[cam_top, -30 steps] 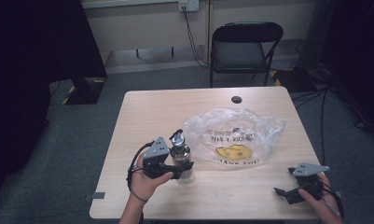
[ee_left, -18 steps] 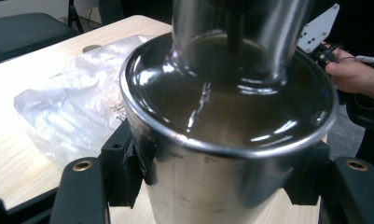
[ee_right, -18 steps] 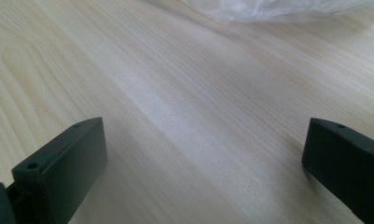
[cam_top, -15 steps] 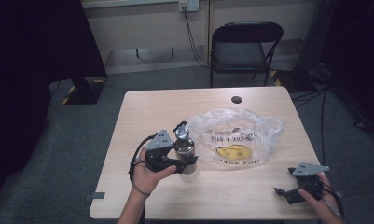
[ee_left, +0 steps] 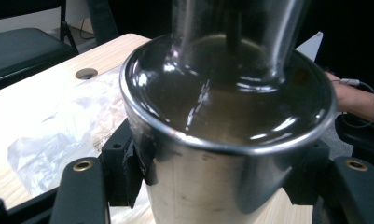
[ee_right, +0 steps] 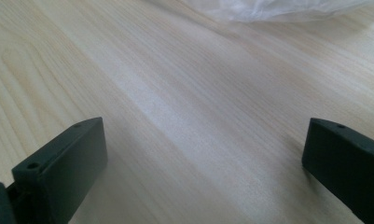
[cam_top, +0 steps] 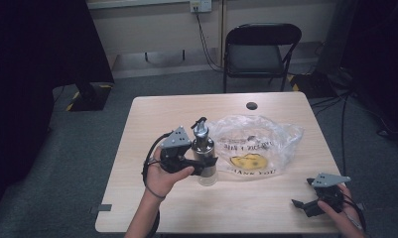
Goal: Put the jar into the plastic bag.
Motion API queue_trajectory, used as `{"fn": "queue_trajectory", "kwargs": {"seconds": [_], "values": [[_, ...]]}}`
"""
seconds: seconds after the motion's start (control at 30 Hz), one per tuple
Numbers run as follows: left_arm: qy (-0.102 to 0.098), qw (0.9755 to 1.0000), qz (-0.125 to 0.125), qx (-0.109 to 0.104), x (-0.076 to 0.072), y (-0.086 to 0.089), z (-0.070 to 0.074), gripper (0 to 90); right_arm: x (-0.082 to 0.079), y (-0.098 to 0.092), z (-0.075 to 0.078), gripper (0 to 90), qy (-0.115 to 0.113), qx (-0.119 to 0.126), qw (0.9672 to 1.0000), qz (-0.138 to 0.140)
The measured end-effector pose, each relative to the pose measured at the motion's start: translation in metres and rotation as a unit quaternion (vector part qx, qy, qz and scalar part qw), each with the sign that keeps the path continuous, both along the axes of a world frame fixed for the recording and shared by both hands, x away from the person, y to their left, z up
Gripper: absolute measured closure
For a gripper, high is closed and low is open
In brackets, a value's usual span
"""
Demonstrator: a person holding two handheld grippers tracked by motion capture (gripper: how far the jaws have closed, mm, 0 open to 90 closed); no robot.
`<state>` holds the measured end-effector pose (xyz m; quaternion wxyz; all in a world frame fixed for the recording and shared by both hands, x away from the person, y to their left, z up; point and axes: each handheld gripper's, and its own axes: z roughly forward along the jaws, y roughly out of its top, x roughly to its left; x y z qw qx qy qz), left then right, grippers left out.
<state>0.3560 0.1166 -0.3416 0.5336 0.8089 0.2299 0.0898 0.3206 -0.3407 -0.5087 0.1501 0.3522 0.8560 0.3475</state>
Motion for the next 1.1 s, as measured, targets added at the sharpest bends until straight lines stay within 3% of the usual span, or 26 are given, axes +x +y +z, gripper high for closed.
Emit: {"fn": "queue_trajectory", "kwargs": {"seconds": [0.57, 1.1], "values": [[-0.007, 0.9999, -0.011, 0.005, 0.018, -0.020, 0.023, 34.7, 0.000, 0.000, 0.000, 0.0, 0.000, 0.000, 1.0000, 0.000], [-0.009, 0.9998, -0.014, 0.014, 0.040, -0.044, 0.028, 34.7, 0.000, 0.000, 0.000, 0.0, 0.000, 0.000, 1.0000, -0.001]]}}
